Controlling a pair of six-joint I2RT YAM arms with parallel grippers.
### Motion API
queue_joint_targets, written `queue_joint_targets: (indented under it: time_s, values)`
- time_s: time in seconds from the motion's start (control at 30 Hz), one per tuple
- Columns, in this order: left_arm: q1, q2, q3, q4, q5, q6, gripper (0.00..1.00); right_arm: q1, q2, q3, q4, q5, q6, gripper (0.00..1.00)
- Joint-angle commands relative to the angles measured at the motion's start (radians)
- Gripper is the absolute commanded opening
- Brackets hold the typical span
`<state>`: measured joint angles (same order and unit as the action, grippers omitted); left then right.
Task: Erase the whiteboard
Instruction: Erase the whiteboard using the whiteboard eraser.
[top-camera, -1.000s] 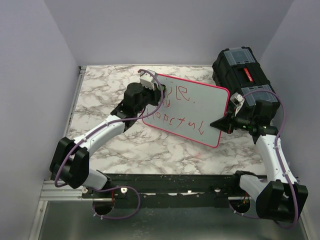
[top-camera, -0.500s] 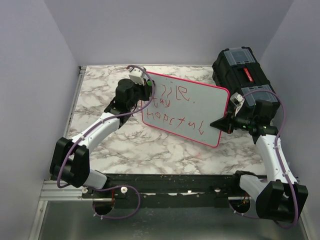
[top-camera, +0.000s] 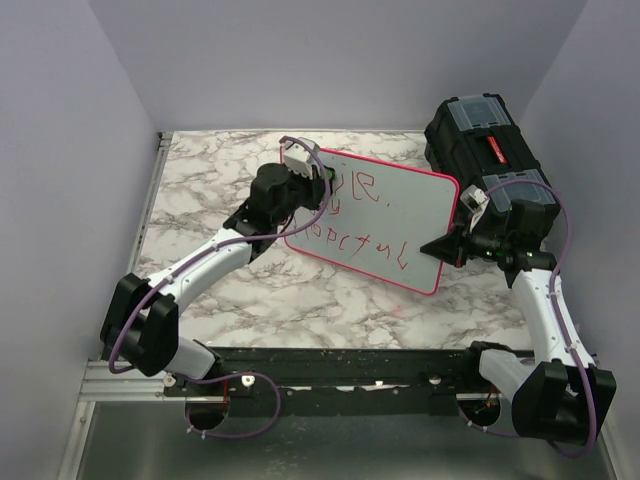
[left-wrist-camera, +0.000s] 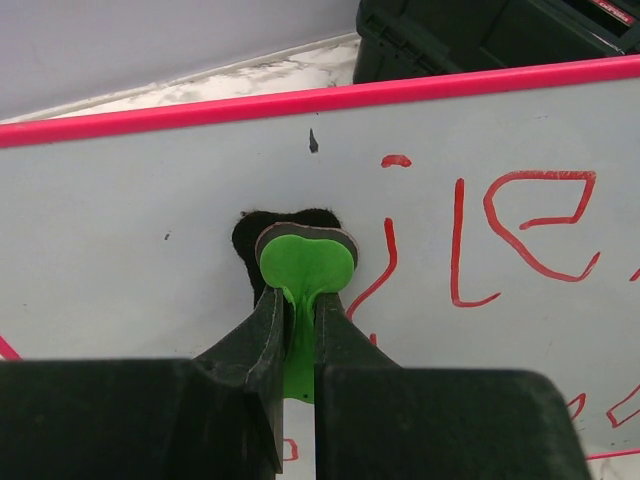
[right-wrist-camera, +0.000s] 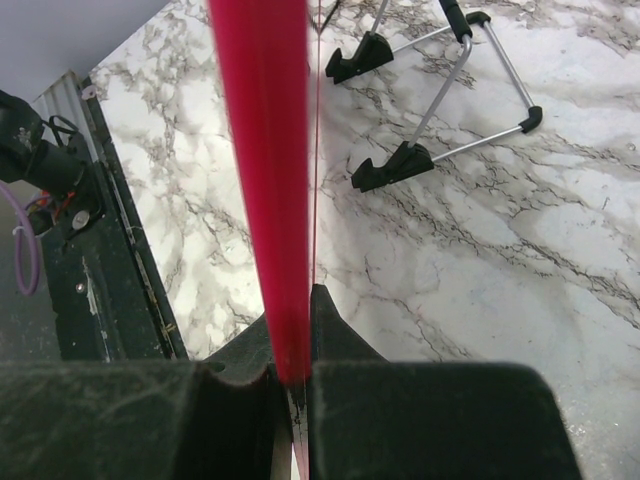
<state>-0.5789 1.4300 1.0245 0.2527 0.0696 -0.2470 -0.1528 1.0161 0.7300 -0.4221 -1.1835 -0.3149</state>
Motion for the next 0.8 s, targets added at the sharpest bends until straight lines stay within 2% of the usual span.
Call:
queue_joint_targets:
  time_s: [0.0, 0.2, 0.33, 0.43, 0.63, 0.77]
  values:
    - [0.022, 0.015, 0.02, -0.003, -0.027, 0.031, 0.0, 0.005, -0.01, 0.009, 0.032, -0.016, -0.067, 0.0]
    - [0.127, 0.009, -0.003, -0.006, -0.004, 0.014, 0.0, 0.004, -0.016, 0.009, 0.032, -0.016, -0.068, 0.01]
    - [0.145, 0.004, 0.001, -0.01, 0.016, 0.012, 0.0, 0.004, -0.01, 0.011, 0.031, -0.019, -0.067, 0.01]
    - [0.125, 0.011, 0.011, -0.009, 0.039, -0.006, 0.0, 0.005, -0.01, 0.011, 0.032, -0.018, -0.067, 0.0]
    - [0.011, 0.026, 0.023, 0.002, 0.011, -0.005, 0.0, 0.004, -0.008, 0.01, 0.032, -0.015, -0.067, 0.01]
    - [-0.016, 0.024, 0.012, 0.011, -0.001, -0.009, 0.0, 0.005, -0.008, 0.009, 0.033, -0.016, -0.067, 0.01]
